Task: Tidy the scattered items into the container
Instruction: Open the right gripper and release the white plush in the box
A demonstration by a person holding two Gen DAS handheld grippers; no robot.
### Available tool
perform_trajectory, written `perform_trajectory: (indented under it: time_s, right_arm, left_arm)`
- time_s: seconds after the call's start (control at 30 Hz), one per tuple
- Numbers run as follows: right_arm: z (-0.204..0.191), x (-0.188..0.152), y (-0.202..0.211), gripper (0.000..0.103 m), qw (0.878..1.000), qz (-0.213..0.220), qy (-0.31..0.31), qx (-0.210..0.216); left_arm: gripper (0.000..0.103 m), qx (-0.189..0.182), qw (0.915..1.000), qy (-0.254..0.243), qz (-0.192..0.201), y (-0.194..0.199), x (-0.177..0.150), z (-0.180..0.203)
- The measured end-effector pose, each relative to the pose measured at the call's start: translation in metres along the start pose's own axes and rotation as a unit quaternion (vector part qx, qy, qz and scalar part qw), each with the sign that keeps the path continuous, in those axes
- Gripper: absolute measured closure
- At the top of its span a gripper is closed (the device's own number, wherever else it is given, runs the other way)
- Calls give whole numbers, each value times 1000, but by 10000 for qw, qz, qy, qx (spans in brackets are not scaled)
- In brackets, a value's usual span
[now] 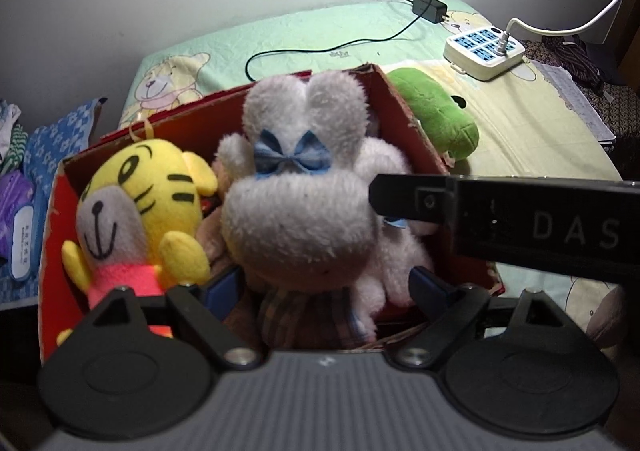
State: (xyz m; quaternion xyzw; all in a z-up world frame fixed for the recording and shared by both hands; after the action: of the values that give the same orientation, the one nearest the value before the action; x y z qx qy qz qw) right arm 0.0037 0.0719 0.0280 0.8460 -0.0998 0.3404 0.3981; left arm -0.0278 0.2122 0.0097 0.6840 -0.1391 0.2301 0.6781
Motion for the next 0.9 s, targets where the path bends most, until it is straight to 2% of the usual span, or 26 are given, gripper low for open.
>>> perform_trajectory:
  time_s: [0.43,0.9]
  right_arm:
    - [7,9,3,59,9994,-88,204,251]
    - [12,13,-8,62,9978,-336,320,473]
  left_arm:
    - [13,161,9995,221,-156,-11,1,5]
    - [15,573,9955,748,-127,-4,-2,-23]
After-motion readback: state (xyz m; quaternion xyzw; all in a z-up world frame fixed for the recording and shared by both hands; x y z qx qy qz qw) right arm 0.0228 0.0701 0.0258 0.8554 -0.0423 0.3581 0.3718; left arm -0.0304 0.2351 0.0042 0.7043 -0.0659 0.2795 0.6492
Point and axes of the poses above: each gripper's, at about its wrist camera, not at the fingertips, and y roughly against the way its jaws point, z to its right, x to its top, the point moved 2 cm from there along -y, roughly the way its jaws point, and after that the axes turned 8 degrees about y, right-handed, at the moved point
